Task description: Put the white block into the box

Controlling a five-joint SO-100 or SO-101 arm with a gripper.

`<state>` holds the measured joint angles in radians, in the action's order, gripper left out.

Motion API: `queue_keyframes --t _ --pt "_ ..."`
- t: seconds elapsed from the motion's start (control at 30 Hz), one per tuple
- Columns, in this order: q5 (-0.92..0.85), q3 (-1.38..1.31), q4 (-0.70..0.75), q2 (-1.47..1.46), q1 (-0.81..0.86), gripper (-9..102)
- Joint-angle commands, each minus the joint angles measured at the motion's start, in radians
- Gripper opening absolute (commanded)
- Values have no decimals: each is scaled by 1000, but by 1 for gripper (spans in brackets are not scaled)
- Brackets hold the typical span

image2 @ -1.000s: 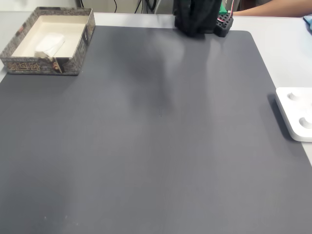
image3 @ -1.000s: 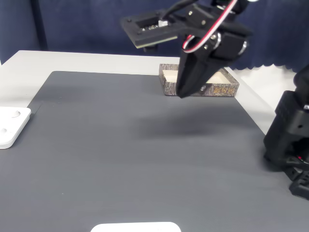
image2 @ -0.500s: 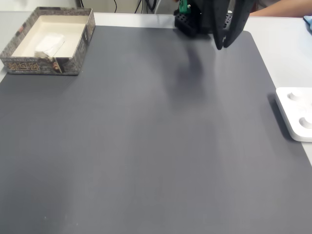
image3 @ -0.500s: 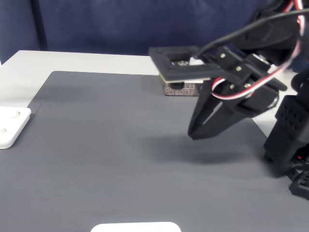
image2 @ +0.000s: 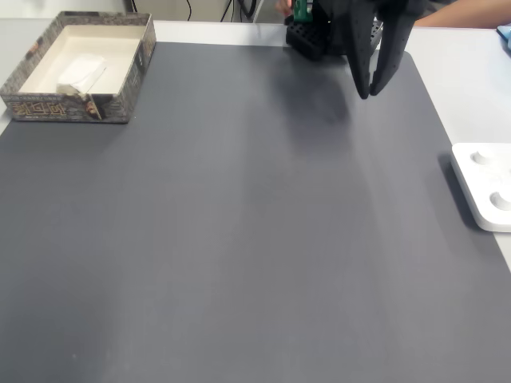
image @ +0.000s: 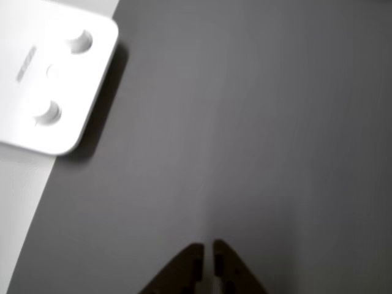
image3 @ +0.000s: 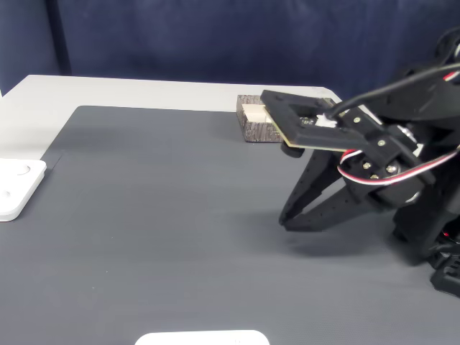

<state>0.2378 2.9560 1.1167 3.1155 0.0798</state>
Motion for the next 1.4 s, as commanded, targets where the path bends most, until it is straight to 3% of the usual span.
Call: queue_keyframes --t 0.0,0.8,1.1,1.37 --pt "2 12 -41 48 21 -2" --pt "-169 137 -58 207 72 -2" --pt "-181 137 100 207 66 -2" --pt "-132 137 106 207 83 -2"
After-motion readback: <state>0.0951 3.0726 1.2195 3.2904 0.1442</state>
